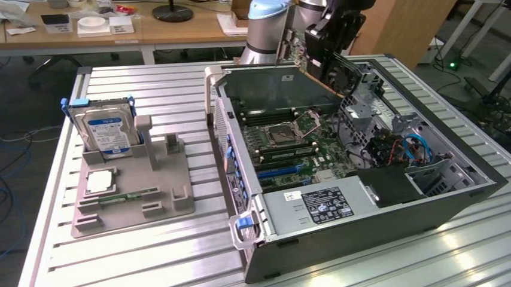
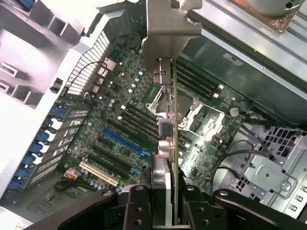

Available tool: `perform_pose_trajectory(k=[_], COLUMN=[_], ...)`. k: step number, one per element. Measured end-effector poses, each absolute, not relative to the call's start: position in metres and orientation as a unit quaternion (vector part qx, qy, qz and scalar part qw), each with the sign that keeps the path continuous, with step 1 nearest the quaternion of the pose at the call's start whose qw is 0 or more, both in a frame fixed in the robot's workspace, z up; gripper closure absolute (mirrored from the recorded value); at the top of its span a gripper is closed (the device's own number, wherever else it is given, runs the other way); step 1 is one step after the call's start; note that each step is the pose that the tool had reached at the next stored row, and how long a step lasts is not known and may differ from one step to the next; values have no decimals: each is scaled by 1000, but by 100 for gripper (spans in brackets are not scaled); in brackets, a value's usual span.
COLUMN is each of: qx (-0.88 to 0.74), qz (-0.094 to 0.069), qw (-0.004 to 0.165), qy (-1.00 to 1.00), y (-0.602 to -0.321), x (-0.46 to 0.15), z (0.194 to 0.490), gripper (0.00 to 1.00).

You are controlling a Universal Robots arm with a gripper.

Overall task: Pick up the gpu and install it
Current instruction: 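Insert the gpu into the slot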

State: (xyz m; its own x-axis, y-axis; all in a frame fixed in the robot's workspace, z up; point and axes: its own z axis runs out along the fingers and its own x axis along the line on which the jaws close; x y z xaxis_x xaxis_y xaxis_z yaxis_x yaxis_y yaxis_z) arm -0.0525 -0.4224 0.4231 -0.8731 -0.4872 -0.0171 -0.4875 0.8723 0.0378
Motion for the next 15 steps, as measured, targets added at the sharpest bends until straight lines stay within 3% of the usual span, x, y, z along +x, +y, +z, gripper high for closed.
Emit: perform_pose_trajectory(k=[15], qx=[-253], qz=[20], qw=[4], qy=[967], y=[-422], x=[-52], z=[423], gripper=[72])
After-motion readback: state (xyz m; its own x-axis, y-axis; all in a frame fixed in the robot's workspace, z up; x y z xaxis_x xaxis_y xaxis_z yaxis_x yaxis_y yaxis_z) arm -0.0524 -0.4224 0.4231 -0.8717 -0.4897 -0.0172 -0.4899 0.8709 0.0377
